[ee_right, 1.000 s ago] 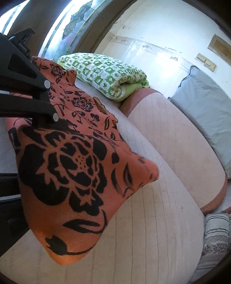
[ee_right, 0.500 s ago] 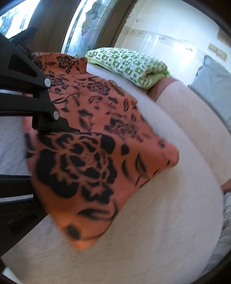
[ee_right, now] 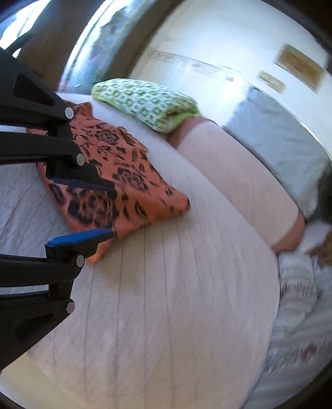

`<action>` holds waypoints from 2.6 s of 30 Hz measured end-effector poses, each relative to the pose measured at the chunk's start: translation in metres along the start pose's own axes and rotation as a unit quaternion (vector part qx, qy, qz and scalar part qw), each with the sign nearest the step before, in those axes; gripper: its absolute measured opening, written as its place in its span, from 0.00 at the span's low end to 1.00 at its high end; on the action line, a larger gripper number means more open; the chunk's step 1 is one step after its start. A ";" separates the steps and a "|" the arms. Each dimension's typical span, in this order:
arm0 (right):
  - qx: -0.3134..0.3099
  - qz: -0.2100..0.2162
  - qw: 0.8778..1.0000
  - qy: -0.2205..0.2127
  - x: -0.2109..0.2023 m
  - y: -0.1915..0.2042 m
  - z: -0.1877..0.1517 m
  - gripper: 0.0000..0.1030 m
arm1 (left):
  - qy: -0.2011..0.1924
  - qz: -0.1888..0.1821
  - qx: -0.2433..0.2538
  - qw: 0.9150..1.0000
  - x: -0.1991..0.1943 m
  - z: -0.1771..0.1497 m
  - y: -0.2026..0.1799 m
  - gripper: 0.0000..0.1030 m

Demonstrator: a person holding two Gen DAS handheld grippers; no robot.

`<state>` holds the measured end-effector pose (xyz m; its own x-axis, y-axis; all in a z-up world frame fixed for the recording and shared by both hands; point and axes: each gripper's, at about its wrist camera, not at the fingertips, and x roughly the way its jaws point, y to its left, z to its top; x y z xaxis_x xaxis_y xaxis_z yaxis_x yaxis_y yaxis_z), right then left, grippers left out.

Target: Fold small clothes

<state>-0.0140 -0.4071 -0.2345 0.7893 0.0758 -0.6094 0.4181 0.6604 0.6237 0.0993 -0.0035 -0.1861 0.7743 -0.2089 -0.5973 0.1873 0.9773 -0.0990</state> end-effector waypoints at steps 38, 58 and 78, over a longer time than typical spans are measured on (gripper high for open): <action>-0.028 0.013 0.997 0.071 0.122 0.042 0.056 0.53 | 0.144 0.152 0.002 0.978 0.160 0.048 0.001 0.88; -0.079 -0.055 0.988 0.120 0.084 0.055 -0.025 0.57 | 0.193 0.101 0.053 0.974 0.105 -0.037 -0.018 0.90; -0.153 0.026 0.979 -0.132 -0.072 0.085 -0.036 0.61 | -0.008 0.038 0.048 0.998 -0.036 0.025 -0.059 0.91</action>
<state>-0.0511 -0.3300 -0.1556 0.9112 -0.0538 -0.4084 0.2525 0.8562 0.4507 0.0755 -0.0547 -0.1389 0.7977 -0.1351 -0.5877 0.1842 0.9826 0.0241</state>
